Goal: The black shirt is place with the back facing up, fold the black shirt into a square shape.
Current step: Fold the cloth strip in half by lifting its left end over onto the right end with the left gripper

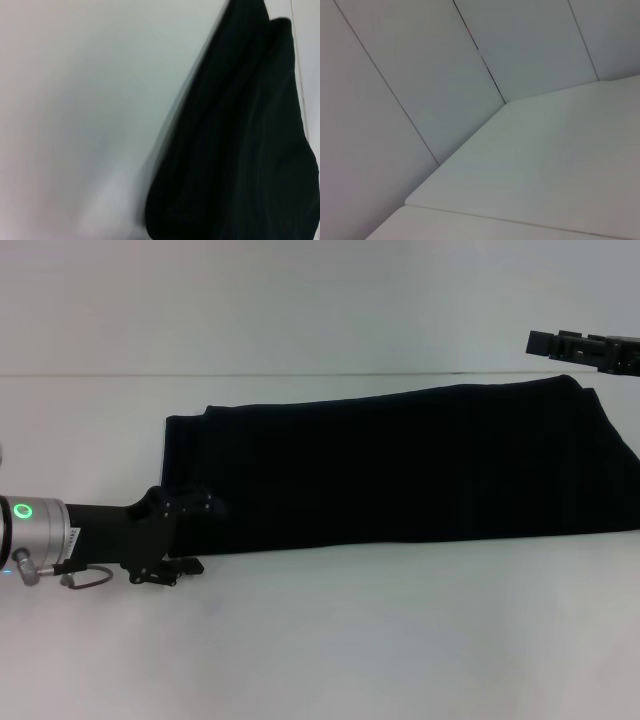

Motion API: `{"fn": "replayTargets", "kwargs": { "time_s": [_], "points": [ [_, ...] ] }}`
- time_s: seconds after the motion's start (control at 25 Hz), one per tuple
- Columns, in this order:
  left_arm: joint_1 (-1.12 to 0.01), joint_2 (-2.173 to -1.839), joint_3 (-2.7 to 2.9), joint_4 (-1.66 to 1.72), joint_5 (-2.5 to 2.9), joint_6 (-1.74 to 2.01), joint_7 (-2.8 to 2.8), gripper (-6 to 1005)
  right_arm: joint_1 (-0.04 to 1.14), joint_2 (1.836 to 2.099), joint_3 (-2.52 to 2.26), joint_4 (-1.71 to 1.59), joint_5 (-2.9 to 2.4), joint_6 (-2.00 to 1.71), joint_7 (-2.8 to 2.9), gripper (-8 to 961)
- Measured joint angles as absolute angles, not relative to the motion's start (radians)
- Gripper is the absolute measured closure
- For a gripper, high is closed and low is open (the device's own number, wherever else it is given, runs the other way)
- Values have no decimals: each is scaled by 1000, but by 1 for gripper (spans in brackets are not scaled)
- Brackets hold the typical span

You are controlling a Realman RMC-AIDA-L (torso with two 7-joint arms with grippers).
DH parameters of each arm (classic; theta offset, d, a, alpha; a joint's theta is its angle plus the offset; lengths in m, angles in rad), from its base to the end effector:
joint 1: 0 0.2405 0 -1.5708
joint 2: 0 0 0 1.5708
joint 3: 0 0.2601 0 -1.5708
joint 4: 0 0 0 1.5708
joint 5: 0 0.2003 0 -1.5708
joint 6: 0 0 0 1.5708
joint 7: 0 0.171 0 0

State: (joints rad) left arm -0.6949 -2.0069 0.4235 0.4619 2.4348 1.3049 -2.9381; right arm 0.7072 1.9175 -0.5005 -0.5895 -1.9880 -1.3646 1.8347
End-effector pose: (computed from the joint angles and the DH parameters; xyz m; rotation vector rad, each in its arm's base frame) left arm -0.2959 0.3722 -0.0281 -1.4637 -2.5650 -0.5821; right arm 0.2402 0.4289 0.0652 -2.3123 1.0653 0.8213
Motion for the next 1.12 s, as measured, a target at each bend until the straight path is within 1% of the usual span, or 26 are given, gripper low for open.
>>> {"fn": "replayTargets", "kwargs": {
  "time_s": [1.12],
  "points": [
    [-694,-2012,437,462,2451,1239,-2921,108,707,1916,-492,-592,-1988,-1365,1838,152]
  ]
}}
